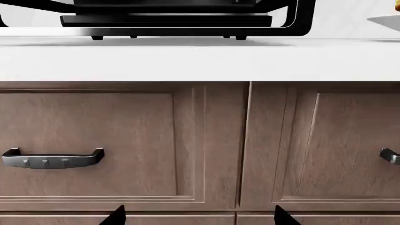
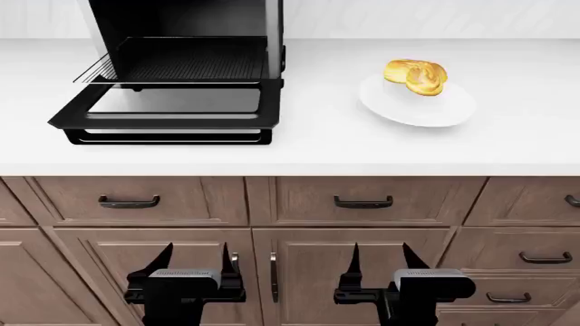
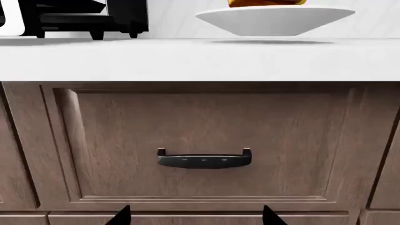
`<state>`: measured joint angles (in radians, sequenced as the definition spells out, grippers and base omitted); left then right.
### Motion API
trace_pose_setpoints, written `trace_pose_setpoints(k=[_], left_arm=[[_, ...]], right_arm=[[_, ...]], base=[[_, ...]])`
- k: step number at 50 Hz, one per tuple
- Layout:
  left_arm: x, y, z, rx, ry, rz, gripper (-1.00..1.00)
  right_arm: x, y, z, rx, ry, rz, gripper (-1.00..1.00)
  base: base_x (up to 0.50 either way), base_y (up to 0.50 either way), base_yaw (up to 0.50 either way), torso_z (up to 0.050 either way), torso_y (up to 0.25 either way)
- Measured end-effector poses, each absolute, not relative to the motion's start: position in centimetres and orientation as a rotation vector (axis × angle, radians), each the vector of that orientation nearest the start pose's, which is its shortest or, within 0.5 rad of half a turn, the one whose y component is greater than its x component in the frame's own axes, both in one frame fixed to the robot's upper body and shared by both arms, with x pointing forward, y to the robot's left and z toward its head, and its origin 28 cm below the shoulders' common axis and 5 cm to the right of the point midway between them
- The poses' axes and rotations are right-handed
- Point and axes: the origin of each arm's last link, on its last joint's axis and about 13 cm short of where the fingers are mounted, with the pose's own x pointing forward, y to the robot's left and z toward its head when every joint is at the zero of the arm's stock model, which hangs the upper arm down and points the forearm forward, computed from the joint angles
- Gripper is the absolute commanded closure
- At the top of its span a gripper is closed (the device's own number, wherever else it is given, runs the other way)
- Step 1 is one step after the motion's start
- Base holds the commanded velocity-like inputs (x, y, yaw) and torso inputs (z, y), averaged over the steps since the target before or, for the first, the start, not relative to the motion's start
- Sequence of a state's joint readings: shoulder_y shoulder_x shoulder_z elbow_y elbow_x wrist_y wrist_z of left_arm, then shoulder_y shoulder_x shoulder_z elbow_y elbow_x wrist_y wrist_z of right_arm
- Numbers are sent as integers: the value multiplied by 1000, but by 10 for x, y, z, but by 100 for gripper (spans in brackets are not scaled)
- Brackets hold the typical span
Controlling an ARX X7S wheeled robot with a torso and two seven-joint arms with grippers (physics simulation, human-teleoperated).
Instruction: Place the bread on the rack of the toaster oven.
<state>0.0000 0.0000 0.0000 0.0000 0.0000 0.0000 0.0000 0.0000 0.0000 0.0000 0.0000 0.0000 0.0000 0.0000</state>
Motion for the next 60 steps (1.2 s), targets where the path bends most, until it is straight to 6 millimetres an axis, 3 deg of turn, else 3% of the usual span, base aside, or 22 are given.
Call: trace_pose_setpoints(k=[20, 60], left_arm=[[207, 207, 10, -7, 19, -7, -100], [207, 206, 10, -8, 24, -16, -100]], right_arm=[[209, -96, 16, 2, -3, -22, -100], [211, -96, 13, -7, 2, -22, -100]], base=[[12, 0, 0, 0, 0], [169, 0, 0, 0, 0]])
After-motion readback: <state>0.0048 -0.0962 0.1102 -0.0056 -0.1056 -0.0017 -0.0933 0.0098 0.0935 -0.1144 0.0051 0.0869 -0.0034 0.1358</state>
